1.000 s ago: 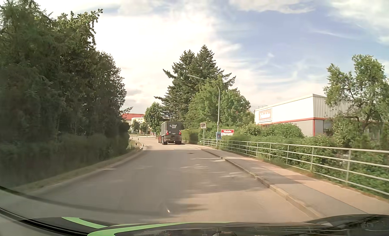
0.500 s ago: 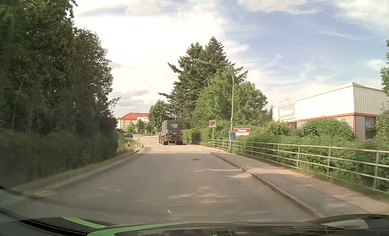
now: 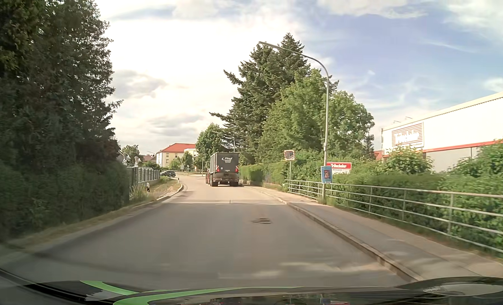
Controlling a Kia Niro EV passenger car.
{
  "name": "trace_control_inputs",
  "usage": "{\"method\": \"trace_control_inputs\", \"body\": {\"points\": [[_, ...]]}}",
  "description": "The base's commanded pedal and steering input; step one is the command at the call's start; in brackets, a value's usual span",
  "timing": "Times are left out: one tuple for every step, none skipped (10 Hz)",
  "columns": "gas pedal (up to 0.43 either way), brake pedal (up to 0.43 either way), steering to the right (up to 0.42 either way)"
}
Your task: Follow the waypoints while adhering to traffic rules and regulations
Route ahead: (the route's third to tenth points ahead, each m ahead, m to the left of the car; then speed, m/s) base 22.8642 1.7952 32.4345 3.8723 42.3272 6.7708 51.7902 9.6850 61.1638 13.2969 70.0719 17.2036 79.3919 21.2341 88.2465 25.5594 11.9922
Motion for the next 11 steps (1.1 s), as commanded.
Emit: {"method": "trace_control_inputs", "body": {"points": [[0.0, 0.256, -0.024], [0.0, 0.256, -0.023], [0.0, 0.256, -0.024], [0.0, 0.268, -0.023], [0.0, 0.287, -0.023], [0.0, 0.293, -0.023], [0.0, 0.293, -0.023], [0.0, 0.293, -0.023], [0.0, 0.287, -0.024], [0.0, 0.293, -0.024], [0.0, 0.287, -0.024]]}}
